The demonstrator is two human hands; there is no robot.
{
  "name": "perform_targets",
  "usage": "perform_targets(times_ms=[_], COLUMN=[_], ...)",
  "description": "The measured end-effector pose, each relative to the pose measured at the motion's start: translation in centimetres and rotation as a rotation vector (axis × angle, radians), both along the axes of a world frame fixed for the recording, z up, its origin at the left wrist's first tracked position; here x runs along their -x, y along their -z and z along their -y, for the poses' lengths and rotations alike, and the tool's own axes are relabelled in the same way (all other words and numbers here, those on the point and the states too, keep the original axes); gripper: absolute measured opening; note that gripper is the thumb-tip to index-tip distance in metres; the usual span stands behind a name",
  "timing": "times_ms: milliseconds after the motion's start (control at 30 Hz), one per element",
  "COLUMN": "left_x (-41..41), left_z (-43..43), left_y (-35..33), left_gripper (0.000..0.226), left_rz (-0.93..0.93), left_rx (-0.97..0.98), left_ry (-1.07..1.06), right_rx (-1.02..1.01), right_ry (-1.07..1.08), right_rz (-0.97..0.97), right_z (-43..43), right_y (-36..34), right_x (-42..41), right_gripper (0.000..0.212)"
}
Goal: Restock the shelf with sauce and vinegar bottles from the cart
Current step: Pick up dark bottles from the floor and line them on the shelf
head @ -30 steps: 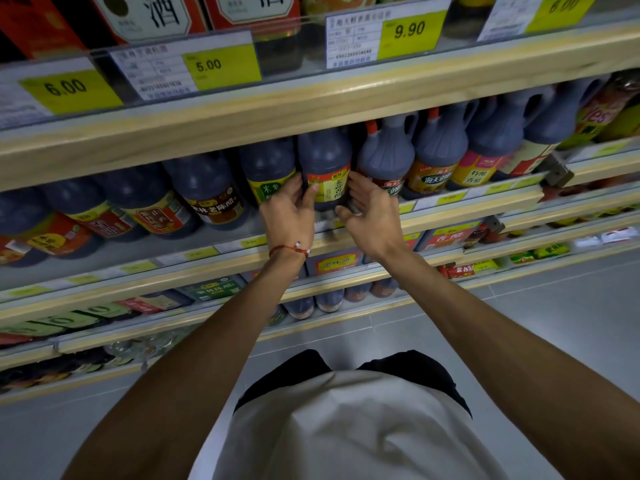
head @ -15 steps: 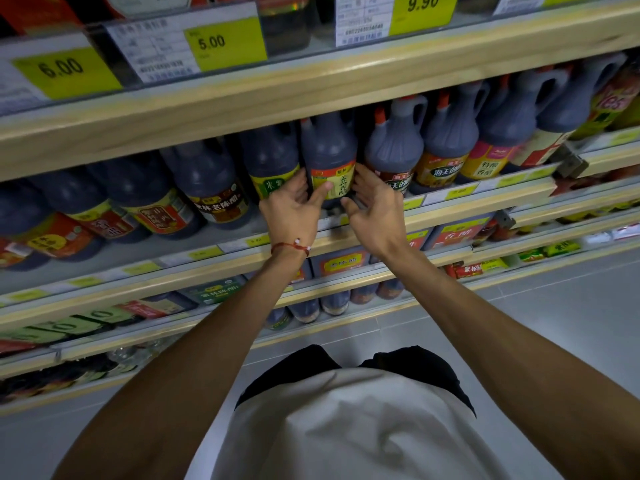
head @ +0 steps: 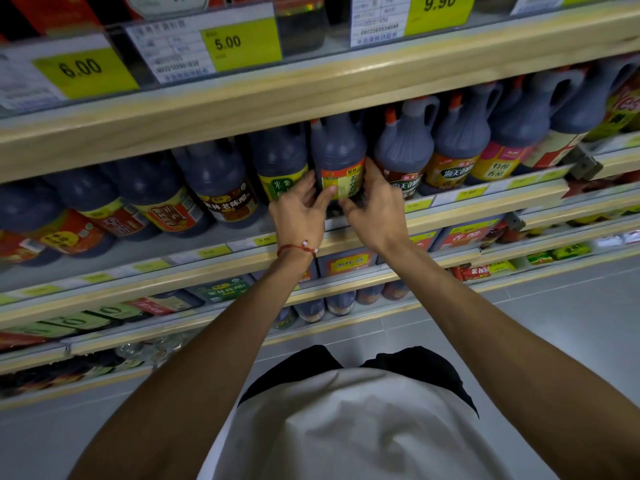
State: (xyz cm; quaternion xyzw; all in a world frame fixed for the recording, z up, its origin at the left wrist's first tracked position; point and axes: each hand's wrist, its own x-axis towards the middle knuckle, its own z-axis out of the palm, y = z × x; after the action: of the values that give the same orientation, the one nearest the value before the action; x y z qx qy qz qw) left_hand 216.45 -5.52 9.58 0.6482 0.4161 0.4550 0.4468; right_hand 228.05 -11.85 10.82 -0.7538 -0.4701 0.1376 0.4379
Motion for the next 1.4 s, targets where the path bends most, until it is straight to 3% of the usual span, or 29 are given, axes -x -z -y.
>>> perform_targets(times_ms=[300, 733, 1000, 1400], left_x=[0.1, 0.5, 0.9, 0.7], left_z=[0.3, 0.2, 0.2, 0.3], left_y=[-0.5, -0.3, -0.8, -0.3], left_gripper=[0.043, 0.036, 0.042, 0.040], left_rz=[-0.007, -0.063, -0.055, -0.173], left_rx=[0.035, 0.025, 0.058, -0.008], left_ry=[0.010, 0.015, 0.121, 0.095], right_rx=[-0.072, -0.019, -0.070, -0.136], right_ry=[0.005, 0.003, -0.014, 0.079], right_rz=[-0.105, 0.046, -0.083, -0.069], right_z=[1.4, 0.4, 0.9, 1.0], right_y=[0.2, 0.8, 0.8, 1.9], right_x=[0.1, 0.2, -0.5, -0.2], right_gripper=[0.056, 0.080, 0.059, 0.055])
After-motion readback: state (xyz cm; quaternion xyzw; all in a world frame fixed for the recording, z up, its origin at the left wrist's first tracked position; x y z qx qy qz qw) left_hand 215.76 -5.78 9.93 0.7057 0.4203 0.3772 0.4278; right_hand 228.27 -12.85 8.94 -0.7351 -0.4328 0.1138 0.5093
